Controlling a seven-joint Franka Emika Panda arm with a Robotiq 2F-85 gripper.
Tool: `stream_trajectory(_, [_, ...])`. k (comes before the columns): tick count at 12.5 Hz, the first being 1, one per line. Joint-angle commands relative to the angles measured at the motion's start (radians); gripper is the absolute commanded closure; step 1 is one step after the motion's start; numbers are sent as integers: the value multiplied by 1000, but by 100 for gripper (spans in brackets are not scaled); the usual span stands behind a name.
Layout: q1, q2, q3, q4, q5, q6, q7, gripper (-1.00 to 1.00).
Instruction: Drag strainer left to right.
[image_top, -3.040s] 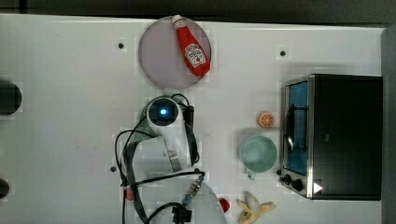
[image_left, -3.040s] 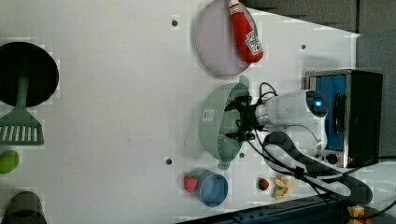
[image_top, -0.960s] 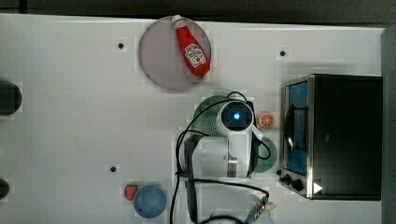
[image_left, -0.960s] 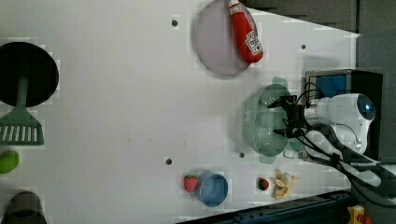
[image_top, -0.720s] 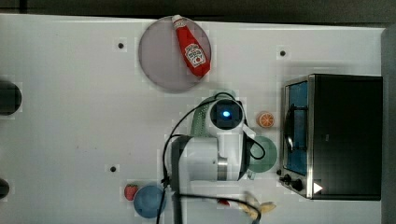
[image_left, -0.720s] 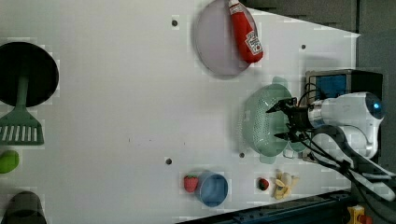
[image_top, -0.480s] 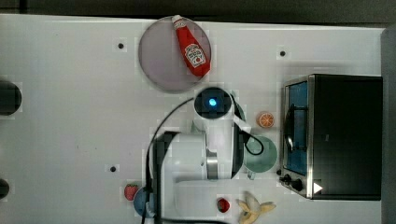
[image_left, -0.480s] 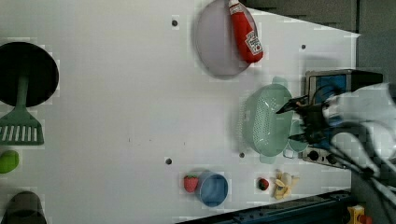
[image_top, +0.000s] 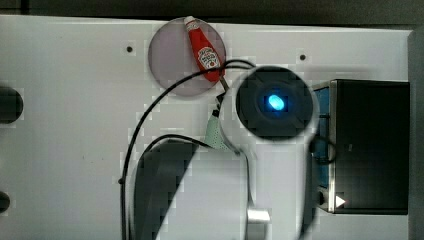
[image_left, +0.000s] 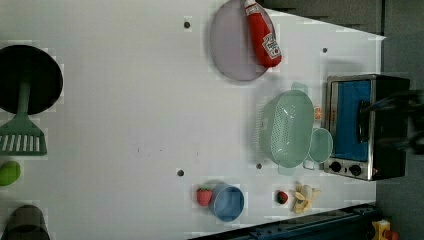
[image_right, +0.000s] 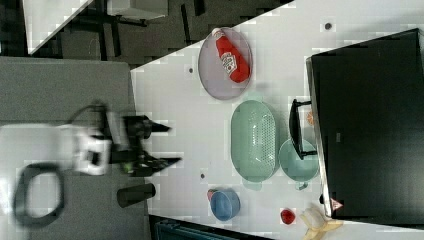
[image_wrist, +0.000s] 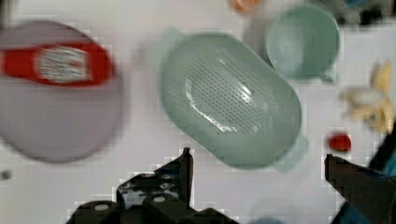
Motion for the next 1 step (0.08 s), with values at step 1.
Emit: stream_trajectory(1, [2,-78,-12,35,9,-122,-183,-100])
